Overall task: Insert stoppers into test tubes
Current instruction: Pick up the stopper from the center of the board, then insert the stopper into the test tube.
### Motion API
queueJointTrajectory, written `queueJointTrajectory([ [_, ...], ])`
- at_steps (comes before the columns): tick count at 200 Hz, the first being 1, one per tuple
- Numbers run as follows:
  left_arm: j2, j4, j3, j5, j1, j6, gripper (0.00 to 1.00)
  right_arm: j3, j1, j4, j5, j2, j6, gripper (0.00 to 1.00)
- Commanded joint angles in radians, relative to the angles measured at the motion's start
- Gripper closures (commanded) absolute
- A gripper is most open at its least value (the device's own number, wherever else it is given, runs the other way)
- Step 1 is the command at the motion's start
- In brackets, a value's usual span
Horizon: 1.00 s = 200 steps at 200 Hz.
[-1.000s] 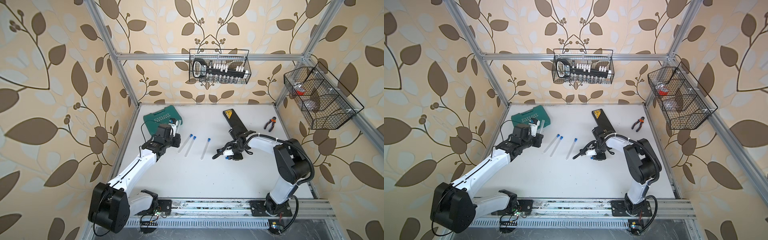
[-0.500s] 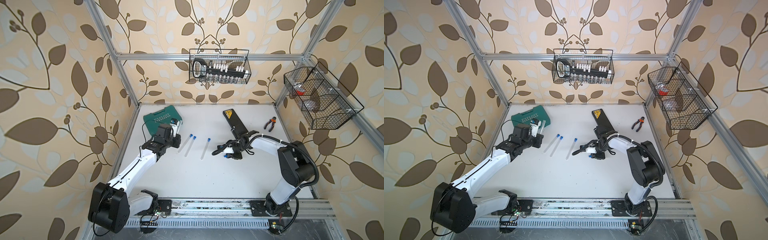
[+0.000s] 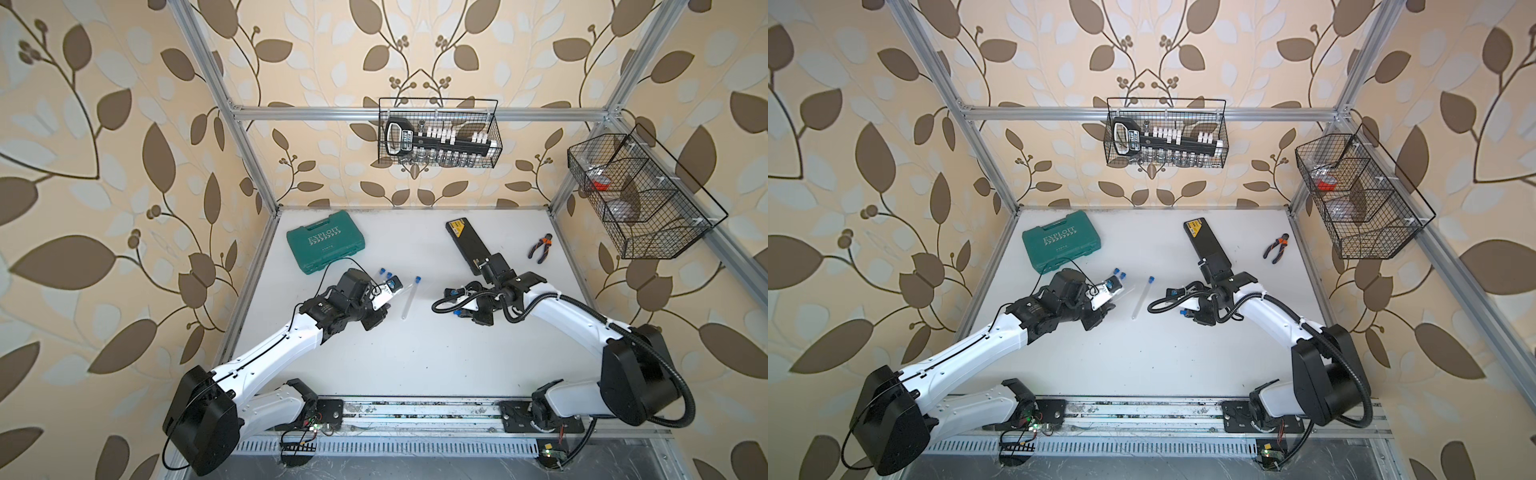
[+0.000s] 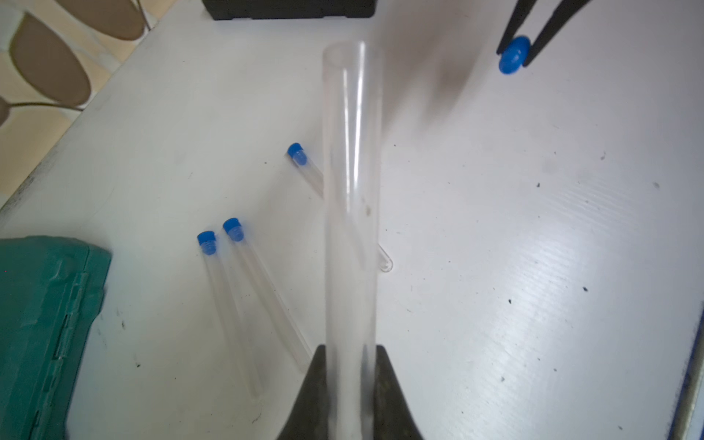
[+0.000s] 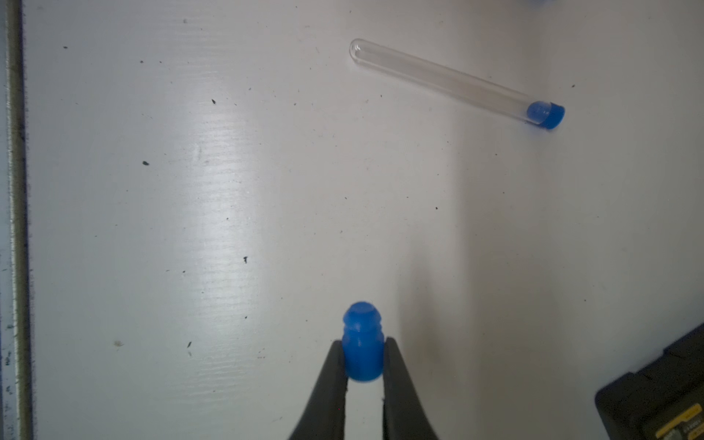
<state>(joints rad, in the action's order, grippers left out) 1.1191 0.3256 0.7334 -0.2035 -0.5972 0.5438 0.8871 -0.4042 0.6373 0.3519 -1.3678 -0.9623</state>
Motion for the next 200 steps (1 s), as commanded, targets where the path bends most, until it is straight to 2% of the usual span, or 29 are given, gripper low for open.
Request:
queueJointTrajectory([
  [1,0.031,0.001,-0.002,-0.040,-0.039,0.179,1.00,-0.040,-0.023,0.028,0.031,0.062,0.057,0.85],
  [44,0.107,-0.133,-0.022,0.136,-0.174,0.355,1.00,-0.065,-0.065,0.065,0.013,0.125,0.111,0.84],
  [104,0.176,-0.349,-0.055,0.276,-0.252,0.478,1.00,-0.060,-0.077,0.049,0.068,0.150,0.141,0.84],
  [134,0.208,-0.391,-0.055,0.284,-0.265,0.533,1.00,-0.053,-0.082,0.025,0.089,0.139,0.149,0.84],
  [200,0.236,-0.427,-0.062,0.284,-0.308,0.533,1.00,-0.065,-0.087,0.003,0.097,0.142,0.152,0.84],
])
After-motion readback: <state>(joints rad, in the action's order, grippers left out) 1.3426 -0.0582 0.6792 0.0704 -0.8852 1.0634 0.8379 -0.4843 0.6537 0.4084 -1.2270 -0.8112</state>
